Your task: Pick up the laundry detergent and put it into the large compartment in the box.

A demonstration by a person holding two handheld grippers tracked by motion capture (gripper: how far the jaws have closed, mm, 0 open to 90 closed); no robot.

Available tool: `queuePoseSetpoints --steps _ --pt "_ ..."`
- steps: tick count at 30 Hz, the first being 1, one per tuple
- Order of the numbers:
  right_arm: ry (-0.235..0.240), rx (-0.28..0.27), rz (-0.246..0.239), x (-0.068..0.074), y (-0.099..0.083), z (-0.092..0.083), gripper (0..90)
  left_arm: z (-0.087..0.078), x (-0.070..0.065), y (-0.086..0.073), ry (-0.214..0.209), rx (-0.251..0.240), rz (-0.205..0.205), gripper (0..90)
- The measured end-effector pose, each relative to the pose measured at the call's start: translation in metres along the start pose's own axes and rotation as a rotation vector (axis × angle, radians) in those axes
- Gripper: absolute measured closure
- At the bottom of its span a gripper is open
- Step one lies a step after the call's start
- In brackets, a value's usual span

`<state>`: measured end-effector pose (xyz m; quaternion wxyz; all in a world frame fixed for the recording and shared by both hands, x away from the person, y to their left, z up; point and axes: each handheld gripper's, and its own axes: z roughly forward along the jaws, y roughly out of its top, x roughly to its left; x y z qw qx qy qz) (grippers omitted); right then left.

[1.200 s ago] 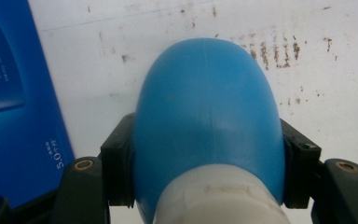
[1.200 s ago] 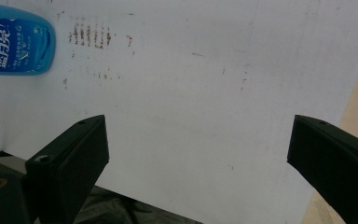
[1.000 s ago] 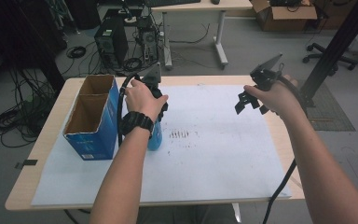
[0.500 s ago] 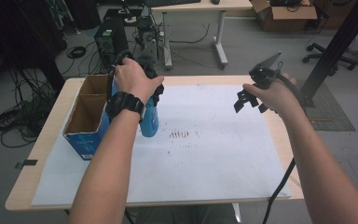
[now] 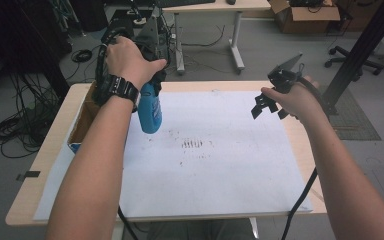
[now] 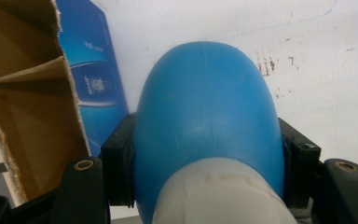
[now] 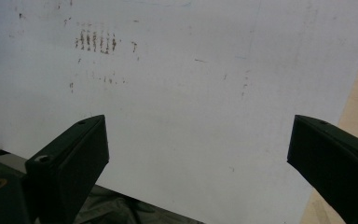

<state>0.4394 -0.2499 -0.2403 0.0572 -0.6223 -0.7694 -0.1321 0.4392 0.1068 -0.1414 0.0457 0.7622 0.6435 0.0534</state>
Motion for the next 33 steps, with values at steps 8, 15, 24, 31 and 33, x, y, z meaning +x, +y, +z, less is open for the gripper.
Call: queuePoseSetpoints --steps 8,15,24,31,33 --pt "-0.002 -0.005 0.012 -0.001 -0.001 -0.003 5.5 -0.019 0.026 -0.001 -0.003 -0.018 -0.026 37.5" --pt "-0.006 -0.004 0.02 0.0 0.001 -0.004 5.5 -0.038 0.058 -0.008 0.002 -0.04 -0.073 37.5" --pt "-0.008 -0.006 0.026 0.002 0.003 -0.005 5.5 -0.051 0.097 -0.017 0.02 -0.05 -0.126 37.5" --pt "-0.011 0.005 0.028 0.004 0.005 -0.001 5.5 -0.051 0.119 -0.024 0.028 -0.054 -0.14 37.5" --pt "-0.011 0.003 0.025 0.005 0.005 -0.001 5.5 -0.049 0.126 -0.025 0.031 -0.054 -0.149 37.5"
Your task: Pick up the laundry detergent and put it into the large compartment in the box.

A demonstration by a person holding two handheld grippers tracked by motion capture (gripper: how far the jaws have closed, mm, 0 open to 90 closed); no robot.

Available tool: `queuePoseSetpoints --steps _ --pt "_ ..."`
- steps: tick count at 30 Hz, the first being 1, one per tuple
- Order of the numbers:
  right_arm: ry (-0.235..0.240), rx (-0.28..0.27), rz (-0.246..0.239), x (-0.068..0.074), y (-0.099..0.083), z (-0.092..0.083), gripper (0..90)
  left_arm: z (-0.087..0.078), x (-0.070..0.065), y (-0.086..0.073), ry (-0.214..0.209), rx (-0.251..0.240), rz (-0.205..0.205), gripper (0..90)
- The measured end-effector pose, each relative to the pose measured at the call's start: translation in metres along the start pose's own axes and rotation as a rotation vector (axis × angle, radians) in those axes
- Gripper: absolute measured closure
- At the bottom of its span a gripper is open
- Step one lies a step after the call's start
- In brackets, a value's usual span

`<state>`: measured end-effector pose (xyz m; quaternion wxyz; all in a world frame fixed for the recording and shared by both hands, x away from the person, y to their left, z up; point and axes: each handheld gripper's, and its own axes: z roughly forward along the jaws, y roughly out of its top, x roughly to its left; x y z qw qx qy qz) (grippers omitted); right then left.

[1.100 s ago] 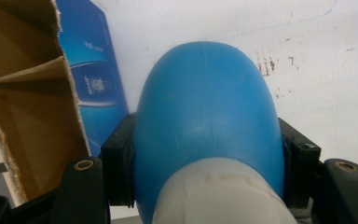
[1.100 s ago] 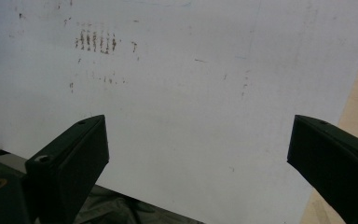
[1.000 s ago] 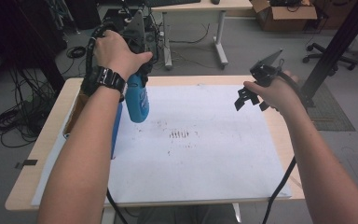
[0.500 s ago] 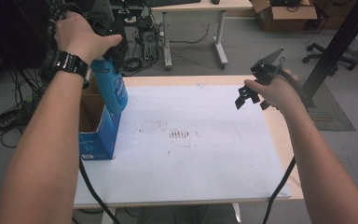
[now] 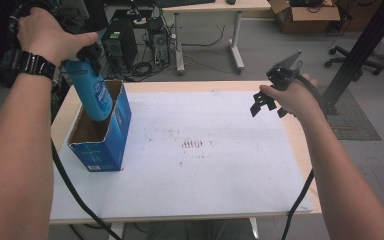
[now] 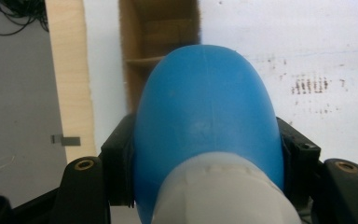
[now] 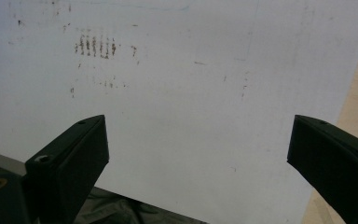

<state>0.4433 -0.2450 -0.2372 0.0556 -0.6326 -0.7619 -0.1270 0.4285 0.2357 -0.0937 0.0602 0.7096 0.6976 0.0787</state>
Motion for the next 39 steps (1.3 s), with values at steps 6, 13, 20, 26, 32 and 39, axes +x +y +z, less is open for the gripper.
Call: queuePoseSetpoints --steps 6,13,20,26,32,39 --pt "0.007 -0.004 0.001 0.004 0.002 0.001 5.5 0.011 0.016 -0.003 0.008 0.006 -0.015 37.5" --pt "0.004 0.007 -0.005 0.008 0.0 0.006 5.7 0.024 0.022 -0.007 0.003 0.018 -0.017 37.5" --pt "-0.002 -0.003 -0.005 0.01 -0.002 0.002 5.7 0.032 0.031 -0.014 -0.014 0.037 -0.034 37.5" --pt "-0.001 0.003 -0.008 0.012 -0.005 0.003 5.7 0.042 0.035 -0.018 -0.019 0.038 -0.034 37.5" --pt "-0.002 0.001 -0.011 0.014 -0.005 0.004 5.7 0.052 0.035 -0.019 -0.022 0.038 -0.035 37.5" --pt "-0.001 0.004 -0.016 0.013 -0.005 0.007 5.7 0.066 0.033 -0.019 -0.023 0.056 -0.03 37.6"
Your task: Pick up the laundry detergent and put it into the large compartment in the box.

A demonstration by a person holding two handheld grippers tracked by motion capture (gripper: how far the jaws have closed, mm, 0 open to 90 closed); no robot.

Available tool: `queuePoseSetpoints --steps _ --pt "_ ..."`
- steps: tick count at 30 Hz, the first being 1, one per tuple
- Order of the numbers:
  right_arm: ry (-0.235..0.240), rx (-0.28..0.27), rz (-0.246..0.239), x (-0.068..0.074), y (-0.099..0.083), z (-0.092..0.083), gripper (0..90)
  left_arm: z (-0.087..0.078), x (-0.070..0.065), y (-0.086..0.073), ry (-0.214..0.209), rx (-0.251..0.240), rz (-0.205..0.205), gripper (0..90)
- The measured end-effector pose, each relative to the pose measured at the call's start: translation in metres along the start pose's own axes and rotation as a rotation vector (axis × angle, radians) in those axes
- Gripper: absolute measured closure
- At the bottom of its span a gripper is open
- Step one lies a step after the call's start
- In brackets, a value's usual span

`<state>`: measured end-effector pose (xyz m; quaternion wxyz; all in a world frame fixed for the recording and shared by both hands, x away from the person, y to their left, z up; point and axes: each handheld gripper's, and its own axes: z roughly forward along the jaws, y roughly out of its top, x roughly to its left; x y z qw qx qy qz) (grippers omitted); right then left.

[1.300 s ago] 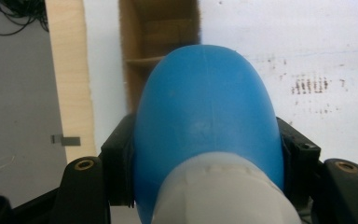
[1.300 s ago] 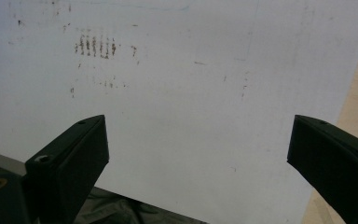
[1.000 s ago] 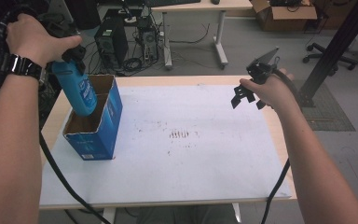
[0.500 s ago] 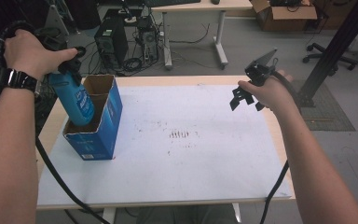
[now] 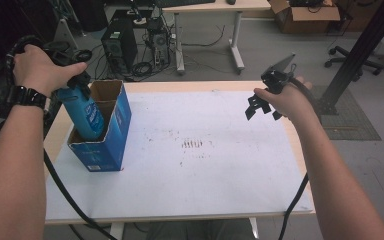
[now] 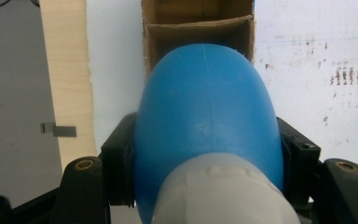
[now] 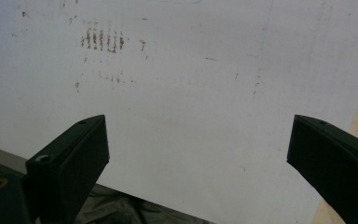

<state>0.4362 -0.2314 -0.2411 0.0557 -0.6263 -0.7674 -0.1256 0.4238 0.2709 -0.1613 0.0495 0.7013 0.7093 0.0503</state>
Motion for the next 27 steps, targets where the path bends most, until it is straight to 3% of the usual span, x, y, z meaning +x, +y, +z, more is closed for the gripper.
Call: queuePoseSetpoints --steps 27 --pt "0.002 0.02 -0.006 -0.001 0.002 0.014 5.7 0.074 0.0 0.0 -0.009 0.069 -0.014 37.5"
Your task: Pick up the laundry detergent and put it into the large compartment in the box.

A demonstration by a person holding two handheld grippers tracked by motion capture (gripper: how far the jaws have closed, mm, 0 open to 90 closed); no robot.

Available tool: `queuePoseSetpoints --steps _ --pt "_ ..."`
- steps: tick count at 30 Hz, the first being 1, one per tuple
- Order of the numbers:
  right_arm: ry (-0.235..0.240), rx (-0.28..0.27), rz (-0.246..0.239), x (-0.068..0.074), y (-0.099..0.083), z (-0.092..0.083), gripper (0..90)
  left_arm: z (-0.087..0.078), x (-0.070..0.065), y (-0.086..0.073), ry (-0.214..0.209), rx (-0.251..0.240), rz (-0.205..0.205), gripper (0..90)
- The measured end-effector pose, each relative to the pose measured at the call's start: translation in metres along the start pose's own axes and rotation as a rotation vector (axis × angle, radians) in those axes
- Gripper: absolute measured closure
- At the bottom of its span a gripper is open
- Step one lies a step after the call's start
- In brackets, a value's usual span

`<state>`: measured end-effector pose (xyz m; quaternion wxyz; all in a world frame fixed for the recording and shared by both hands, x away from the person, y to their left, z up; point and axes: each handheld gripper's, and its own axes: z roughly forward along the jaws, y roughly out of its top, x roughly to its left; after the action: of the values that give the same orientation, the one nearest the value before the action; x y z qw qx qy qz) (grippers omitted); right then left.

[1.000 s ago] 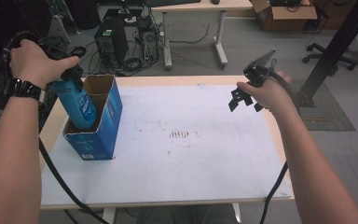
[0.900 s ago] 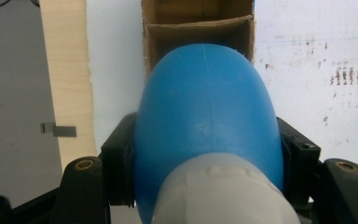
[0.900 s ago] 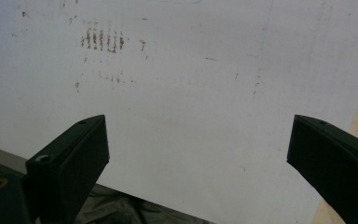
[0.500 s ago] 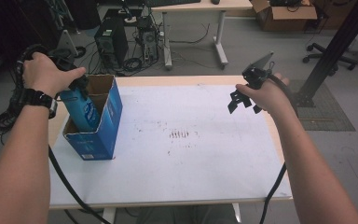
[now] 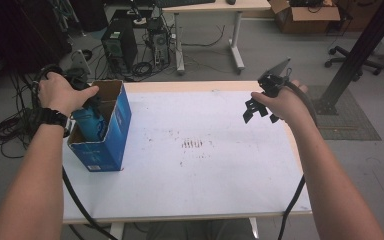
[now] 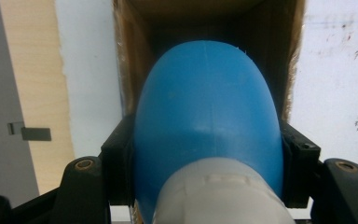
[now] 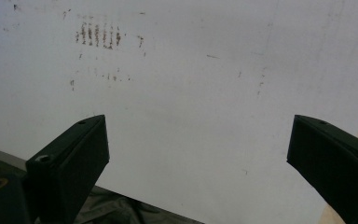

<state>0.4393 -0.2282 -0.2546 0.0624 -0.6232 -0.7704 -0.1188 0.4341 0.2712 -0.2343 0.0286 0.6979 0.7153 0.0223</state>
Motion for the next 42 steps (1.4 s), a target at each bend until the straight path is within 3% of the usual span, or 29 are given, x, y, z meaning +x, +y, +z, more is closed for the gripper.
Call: queuePoseSetpoints --steps 11,18,42 --pt "0.002 0.006 0.001 -0.003 -0.001 0.005 5.7 0.031 -0.002 -0.001 -0.004 0.033 0.003 37.5" --pt "0.003 0.007 0.0 -0.002 0.0 0.007 5.7 0.042 0.0 -0.003 -0.003 0.046 0.005 37.5" --pt "0.008 0.011 -0.002 -0.003 -0.001 0.01 5.7 0.045 0.0 -0.004 0.0 0.05 0.02 37.2"
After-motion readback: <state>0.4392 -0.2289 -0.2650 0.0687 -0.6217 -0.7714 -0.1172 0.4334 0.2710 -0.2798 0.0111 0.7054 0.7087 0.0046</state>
